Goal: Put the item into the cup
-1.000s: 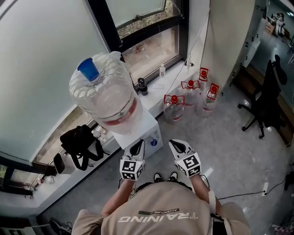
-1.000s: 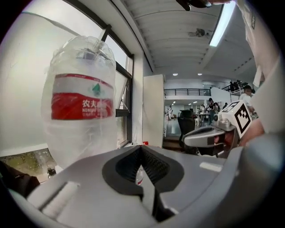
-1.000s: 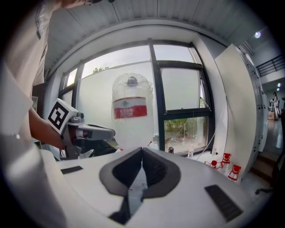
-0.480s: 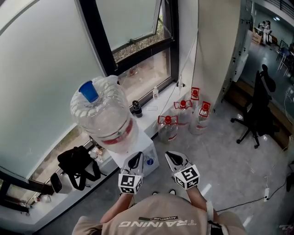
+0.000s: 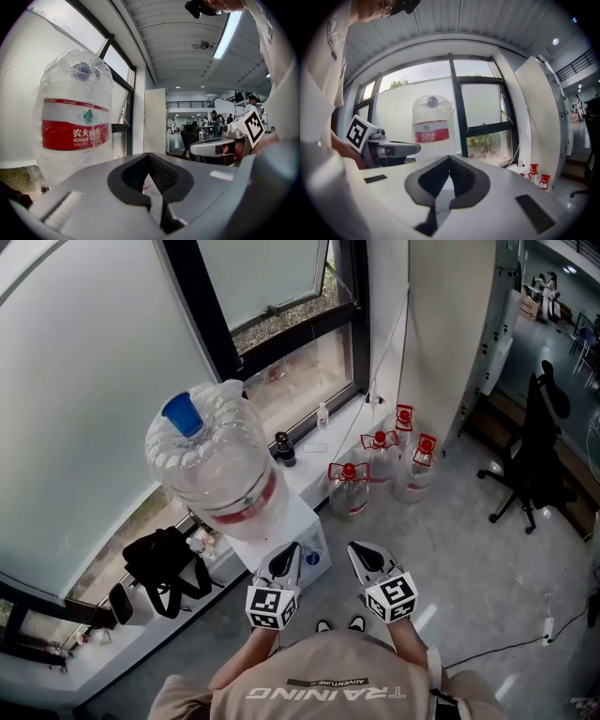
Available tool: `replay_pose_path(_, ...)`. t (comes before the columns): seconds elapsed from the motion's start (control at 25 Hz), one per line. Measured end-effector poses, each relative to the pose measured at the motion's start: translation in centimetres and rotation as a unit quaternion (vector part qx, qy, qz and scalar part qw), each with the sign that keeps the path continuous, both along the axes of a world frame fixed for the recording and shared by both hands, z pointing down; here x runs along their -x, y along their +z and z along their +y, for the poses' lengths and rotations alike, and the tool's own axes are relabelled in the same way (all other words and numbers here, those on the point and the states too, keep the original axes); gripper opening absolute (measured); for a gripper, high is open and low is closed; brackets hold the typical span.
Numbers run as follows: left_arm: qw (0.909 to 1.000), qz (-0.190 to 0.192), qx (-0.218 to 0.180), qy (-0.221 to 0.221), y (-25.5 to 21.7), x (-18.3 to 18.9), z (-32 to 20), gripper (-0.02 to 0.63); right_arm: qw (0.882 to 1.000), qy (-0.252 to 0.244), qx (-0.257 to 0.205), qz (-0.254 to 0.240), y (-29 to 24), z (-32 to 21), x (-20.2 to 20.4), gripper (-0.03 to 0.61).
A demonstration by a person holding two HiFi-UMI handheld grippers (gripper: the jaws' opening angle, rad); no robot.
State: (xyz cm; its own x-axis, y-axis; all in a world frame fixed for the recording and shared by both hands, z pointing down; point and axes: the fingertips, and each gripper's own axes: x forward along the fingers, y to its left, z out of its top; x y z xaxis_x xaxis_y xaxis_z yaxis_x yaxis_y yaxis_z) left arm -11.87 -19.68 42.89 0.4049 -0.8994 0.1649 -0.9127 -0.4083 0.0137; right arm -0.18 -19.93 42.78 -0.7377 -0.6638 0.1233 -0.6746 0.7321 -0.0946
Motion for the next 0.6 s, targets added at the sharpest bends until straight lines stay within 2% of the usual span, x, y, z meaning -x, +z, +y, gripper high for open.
replay_pose_path(0.28,0.9995,-0.014,-0.003,-0.028,-0.2,2.2,1.1,0.008,1.000,-0.024,-0.003,0.011,0.7,0.3,1.2,0.011)
replay_pose_path(0.6,0.9994,-0.003,-0.005,-0.035,-0.3,4.0,0.7,0.008,0.999,-0.035,-0.020,0.008,-0.6,-0.5,3.1,0.011)
